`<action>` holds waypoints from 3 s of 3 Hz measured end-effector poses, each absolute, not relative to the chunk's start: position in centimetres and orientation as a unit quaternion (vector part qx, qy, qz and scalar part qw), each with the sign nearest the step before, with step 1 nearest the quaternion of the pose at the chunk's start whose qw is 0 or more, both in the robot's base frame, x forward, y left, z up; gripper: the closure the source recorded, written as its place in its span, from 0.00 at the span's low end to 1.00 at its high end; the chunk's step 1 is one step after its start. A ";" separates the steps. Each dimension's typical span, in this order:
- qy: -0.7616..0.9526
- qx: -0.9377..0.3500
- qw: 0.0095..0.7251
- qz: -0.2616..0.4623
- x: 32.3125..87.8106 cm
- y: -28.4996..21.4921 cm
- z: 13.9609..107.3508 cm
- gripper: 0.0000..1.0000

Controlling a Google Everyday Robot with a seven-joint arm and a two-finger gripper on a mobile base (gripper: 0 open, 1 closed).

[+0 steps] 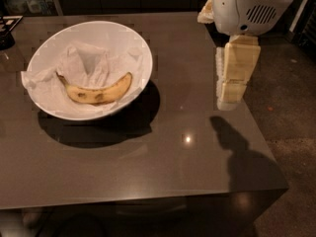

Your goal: Pick banana from white bowl

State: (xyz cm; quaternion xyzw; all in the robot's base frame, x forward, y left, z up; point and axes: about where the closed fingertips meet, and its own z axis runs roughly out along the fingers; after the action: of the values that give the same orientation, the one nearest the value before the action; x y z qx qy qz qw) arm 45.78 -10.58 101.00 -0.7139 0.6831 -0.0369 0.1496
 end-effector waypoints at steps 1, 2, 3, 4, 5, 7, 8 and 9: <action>0.682 -0.712 0.161 -0.042 46.1 -10.3 101.4 0.00; 0.676 -0.720 0.155 -0.042 47.6 -7.5 100.6 0.00; 0.643 -0.750 0.145 -0.052 49.2 -2.3 100.3 0.00; 0.585 -0.796 0.144 -0.056 50.7 4.8 99.8 0.00; 0.582 -0.798 0.146 -0.055 51.1 5.5 99.2 0.00; 0.607 -0.778 0.158 0.010 54.9 9.3 95.6 0.00; 0.622 -0.767 0.155 0.039 55.4 10.0 93.7 0.00; 0.632 -0.758 0.149 0.063 55.3 10.6 92.1 0.12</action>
Offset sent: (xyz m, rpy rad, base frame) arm 0.0325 0.0688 -0.0216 -0.0420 0.0441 0.0492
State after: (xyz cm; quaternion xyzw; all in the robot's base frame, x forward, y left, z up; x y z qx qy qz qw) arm 55.30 10.56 92.13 -0.7583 0.6316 0.0628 0.1490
